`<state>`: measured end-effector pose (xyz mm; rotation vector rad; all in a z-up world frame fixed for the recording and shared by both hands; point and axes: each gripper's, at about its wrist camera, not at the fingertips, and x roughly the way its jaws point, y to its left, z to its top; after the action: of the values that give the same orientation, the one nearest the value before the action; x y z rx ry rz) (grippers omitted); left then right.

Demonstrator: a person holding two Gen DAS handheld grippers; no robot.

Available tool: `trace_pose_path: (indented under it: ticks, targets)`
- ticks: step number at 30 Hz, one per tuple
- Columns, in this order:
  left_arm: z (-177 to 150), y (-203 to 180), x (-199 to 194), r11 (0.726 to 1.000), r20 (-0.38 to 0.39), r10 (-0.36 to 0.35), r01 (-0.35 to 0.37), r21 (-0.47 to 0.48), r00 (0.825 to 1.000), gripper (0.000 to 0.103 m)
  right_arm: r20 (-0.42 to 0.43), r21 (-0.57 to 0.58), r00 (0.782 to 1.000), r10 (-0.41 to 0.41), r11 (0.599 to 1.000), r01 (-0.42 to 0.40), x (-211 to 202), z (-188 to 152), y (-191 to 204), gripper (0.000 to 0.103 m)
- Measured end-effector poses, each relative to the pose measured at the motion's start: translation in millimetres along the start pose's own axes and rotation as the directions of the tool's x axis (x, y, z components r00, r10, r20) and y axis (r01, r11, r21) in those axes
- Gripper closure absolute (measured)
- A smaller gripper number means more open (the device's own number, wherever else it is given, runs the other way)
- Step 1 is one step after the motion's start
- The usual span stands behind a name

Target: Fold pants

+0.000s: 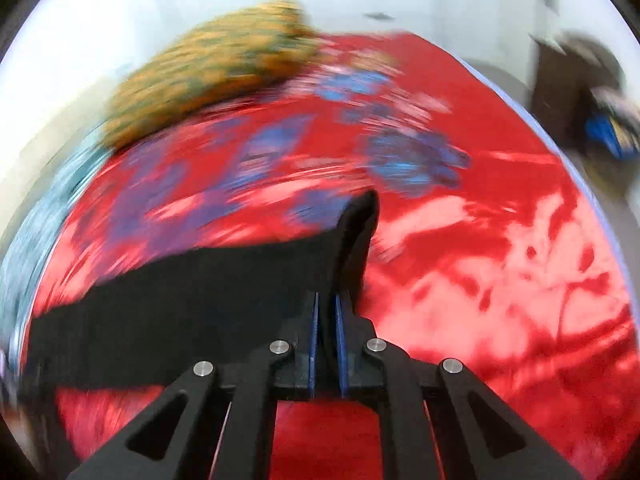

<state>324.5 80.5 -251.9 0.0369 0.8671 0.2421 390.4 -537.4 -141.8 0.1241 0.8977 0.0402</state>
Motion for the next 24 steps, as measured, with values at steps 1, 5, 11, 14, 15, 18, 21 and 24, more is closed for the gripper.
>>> trace_pose_path:
  ticks: [1,5,11,14,15,18,21,24]
  targets:
    - [0.3,-0.1,0.1,1.0,-0.002,0.001,-0.001,0.001,1.0,0.0,0.01,-0.087,1.0,0.009,0.996,-0.008,-28.0,-19.0,27.4,0.094]
    - [1.4,-0.8,0.6,1.0,-0.01,0.005,-0.005,0.006,1.0,0.0,-0.006,-0.324,0.999,0.037,0.945,-0.037,-130.5,-127.3,114.6,0.094]
    - [5.5,-1.2,2.3,1.0,-0.039,0.006,-0.006,0.009,0.999,0.0,-0.171,-0.109,0.954,-0.247,0.967,0.231,-197.2,-268.1,74.9,0.092]
    - [11.6,0.0,-0.1,1.0,-0.111,-0.001,0.003,0.017,0.994,0.0,-0.136,0.066,0.942,-0.308,0.946,0.319,-240.2,-281.7,55.2,0.09]
    - [14.4,0.5,-5.1,0.999,-0.167,-0.015,0.021,0.033,0.986,0.001,-0.086,0.085,0.94,-0.331,0.937,0.338,-257.9,-280.2,61.2,0.089]
    - [9.0,6.6,-38.8,0.995,-0.179,-0.094,0.096,0.006,0.979,0.001,0.028,0.088,0.937,-0.347,0.935,0.344,-285.3,-272.1,93.6,0.02]
    - [-11.6,10.5,-84.9,0.98,-0.161,-0.196,0.197,-0.013,0.967,0.001,0.149,0.085,0.957,-0.251,0.967,0.24,-281.5,-266.2,147.1,0.0]
    - [-40.3,16.6,-126.5,0.96,-0.121,-0.281,0.276,-0.054,0.952,0.001,0.103,0.038,0.982,-0.16,0.987,0.157,-238.5,-270.4,203.9,0.0]
